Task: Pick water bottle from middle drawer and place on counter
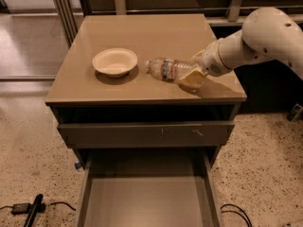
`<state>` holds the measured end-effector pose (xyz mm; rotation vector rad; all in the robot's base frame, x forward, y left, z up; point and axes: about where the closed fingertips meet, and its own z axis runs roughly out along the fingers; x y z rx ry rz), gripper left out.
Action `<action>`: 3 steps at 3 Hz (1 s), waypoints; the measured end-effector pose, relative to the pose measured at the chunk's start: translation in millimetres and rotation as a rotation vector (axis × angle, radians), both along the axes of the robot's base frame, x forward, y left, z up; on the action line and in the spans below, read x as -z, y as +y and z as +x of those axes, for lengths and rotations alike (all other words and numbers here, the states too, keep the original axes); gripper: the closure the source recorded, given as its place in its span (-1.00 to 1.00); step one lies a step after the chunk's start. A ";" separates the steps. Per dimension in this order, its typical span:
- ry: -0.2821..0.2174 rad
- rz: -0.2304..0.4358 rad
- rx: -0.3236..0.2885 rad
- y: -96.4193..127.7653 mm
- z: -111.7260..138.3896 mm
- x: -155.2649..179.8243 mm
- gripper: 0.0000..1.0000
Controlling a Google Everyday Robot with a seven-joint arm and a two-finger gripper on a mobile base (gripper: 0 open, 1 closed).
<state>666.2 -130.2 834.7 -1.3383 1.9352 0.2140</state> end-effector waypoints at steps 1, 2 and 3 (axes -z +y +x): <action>0.000 0.000 0.000 0.0 0.0 0.0 -0.77; 0.000 0.000 0.000 0.1 0.0 0.0 -1.00; 0.000 0.000 0.000 0.1 0.0 0.1 -1.00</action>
Offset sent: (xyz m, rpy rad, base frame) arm 0.0000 0.0000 0.0000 0.0000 0.0000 0.0000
